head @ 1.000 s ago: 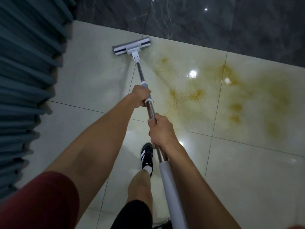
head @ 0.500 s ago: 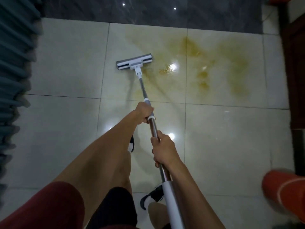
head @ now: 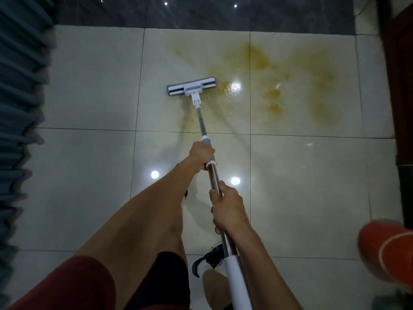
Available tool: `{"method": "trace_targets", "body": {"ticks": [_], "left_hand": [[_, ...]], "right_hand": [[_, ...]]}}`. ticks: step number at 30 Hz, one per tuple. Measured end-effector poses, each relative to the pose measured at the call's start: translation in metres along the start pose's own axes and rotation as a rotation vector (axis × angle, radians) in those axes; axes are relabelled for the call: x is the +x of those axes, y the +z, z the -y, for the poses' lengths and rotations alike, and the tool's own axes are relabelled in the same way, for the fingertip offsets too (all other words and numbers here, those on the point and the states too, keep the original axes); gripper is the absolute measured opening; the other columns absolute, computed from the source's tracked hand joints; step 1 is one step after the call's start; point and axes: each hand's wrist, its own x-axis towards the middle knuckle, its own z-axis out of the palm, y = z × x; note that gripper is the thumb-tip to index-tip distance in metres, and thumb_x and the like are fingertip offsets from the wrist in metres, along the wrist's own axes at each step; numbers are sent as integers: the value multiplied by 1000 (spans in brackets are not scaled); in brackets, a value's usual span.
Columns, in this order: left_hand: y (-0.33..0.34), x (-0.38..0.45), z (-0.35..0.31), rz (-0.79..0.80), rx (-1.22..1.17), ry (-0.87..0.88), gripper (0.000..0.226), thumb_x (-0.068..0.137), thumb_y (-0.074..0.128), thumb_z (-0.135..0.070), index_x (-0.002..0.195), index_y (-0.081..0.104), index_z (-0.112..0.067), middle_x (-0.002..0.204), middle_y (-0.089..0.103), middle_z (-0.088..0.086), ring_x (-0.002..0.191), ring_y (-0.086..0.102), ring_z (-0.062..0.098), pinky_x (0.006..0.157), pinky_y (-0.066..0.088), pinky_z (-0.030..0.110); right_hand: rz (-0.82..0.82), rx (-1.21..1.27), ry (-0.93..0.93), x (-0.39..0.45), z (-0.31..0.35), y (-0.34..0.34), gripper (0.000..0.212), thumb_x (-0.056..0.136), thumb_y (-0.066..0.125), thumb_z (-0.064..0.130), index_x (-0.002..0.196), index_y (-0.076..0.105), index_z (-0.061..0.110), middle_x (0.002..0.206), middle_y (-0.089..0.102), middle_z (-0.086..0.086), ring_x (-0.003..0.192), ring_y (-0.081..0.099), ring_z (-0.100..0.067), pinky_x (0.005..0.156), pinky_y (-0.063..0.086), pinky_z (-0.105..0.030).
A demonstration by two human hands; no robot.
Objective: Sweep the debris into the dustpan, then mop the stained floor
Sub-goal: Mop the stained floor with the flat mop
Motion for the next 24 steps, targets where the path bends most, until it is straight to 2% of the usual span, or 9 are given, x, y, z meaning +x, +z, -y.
{"method": "trace_targets", "body": {"ticks": [3, 8, 12, 16, 19, 21, 23, 24], "left_hand": [[-11, 19, -16, -2, 26, 4, 30, 92, 70, -12, 116, 60, 2, 103, 67, 23, 83, 72, 42, 69, 60, 60], [-45, 72, -79, -3, 24, 47, 32, 93, 69, -14, 121, 62, -1, 109, 67, 23, 83, 70, 39, 71, 61, 59], [-78, 125, -153, 19, 11, 62, 36, 95, 67, -17, 128, 59, -7, 109, 66, 21, 79, 68, 36, 73, 61, 56], [-108, 176, -226, 60, -22, 85, 39, 97, 63, -20, 134, 55, -10, 104, 65, 19, 74, 65, 33, 72, 61, 49], [-126, 206, -280, 80, -10, 123, 28, 98, 61, -19, 123, 59, -6, 93, 62, 15, 70, 64, 31, 68, 59, 44], [-134, 222, -312, 63, -18, 136, 14, 99, 60, -18, 106, 61, -6, 91, 61, 15, 61, 64, 29, 65, 59, 43], [-139, 232, -335, 41, -28, 130, 13, 101, 56, -17, 93, 58, -7, 90, 61, 17, 58, 64, 30, 63, 60, 44], [-140, 234, -341, 42, -15, 126, 13, 101, 56, -15, 93, 56, -6, 90, 60, 18, 60, 65, 31, 63, 60, 46]], "right_hand": [[1, 3, 7, 20, 19, 8, 15, 104, 43, 23, 112, 55, 19, 72, 52, -6, 47, 49, -17, 38, 46, -26], [-3, 47, 11, 79, 83, 30, 15, 104, 43, 22, 114, 55, 21, 75, 53, -6, 49, 50, -16, 39, 46, -24], [-32, 17, -42, 148, 152, 46, 18, 103, 45, 24, 116, 56, 17, 78, 54, -3, 60, 53, -14, 57, 52, -30], [-38, 19, -42, 211, 227, 56, 20, 102, 45, 25, 115, 56, 15, 80, 55, -5, 61, 53, -18, 65, 59, -42], [-35, 47, -30, 251, 282, 54, 19, 102, 44, 23, 113, 55, 12, 81, 57, -10, 52, 52, -20, 49, 53, -34], [-33, 91, -6, 270, 316, 52, 18, 103, 43, 20, 113, 54, 10, 79, 56, -12, 45, 49, -20, 39, 45, -24], [-29, 103, -4, 282, 335, 50, 18, 103, 43, 18, 113, 53, 8, 78, 55, -12, 42, 48, -19, 36, 41, -22], [-28, 102, -3, 283, 338, 49, 17, 103, 43, 18, 112, 53, 8, 77, 54, -12, 41, 48, -19, 35, 41, -22]]}}
